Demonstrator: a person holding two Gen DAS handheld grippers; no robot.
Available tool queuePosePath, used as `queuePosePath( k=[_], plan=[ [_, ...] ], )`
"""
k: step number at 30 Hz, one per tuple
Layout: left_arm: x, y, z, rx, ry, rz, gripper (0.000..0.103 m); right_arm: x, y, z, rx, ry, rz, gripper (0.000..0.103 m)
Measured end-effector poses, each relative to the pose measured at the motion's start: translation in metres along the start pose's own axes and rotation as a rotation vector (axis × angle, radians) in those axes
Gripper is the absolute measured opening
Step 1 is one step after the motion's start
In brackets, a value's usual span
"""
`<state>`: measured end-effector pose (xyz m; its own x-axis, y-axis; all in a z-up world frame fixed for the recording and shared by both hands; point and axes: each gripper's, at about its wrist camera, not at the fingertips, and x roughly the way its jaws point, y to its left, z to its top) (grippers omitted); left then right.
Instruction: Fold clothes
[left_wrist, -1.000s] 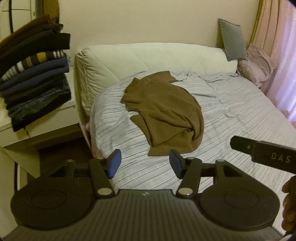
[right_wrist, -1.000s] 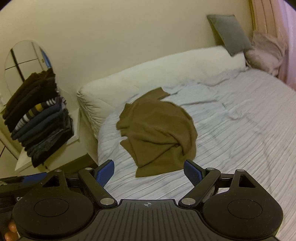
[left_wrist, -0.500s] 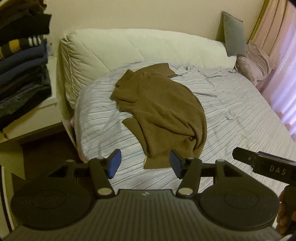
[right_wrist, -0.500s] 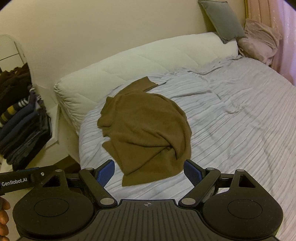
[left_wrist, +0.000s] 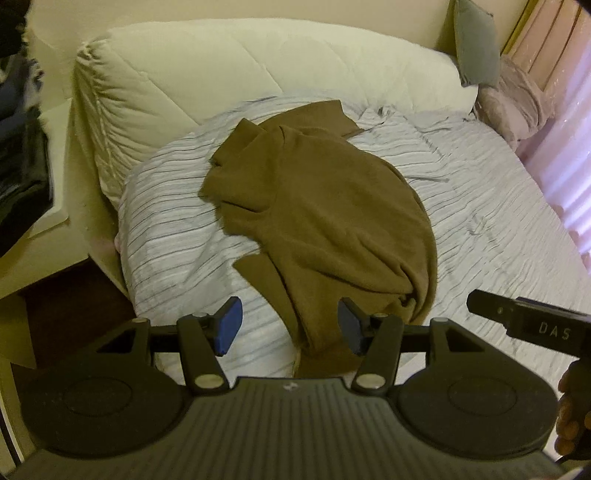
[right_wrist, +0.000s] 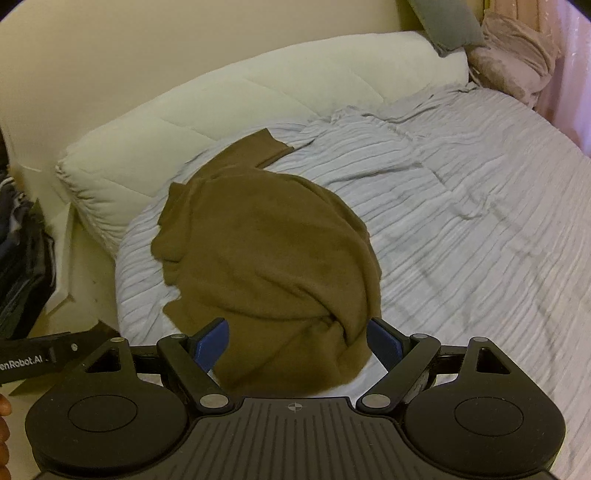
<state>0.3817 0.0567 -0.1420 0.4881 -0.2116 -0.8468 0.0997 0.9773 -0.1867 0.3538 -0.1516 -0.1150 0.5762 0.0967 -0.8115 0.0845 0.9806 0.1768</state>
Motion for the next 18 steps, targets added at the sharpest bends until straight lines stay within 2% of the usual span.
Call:
queuePosePath(
  k=[10,18],
  plan=[
    [0.058,0.006,0.031,-0.01,0.076,0.009,0.053,0.055,-0.003,0.029,-0.003,0.054,-0.013,0.085],
    [0.093,0.013,0.038,-0.037,0.125,0.01,0.053,0.089,-0.01,0.037,-0.008,0.106,-0.019,0.085]
  ],
)
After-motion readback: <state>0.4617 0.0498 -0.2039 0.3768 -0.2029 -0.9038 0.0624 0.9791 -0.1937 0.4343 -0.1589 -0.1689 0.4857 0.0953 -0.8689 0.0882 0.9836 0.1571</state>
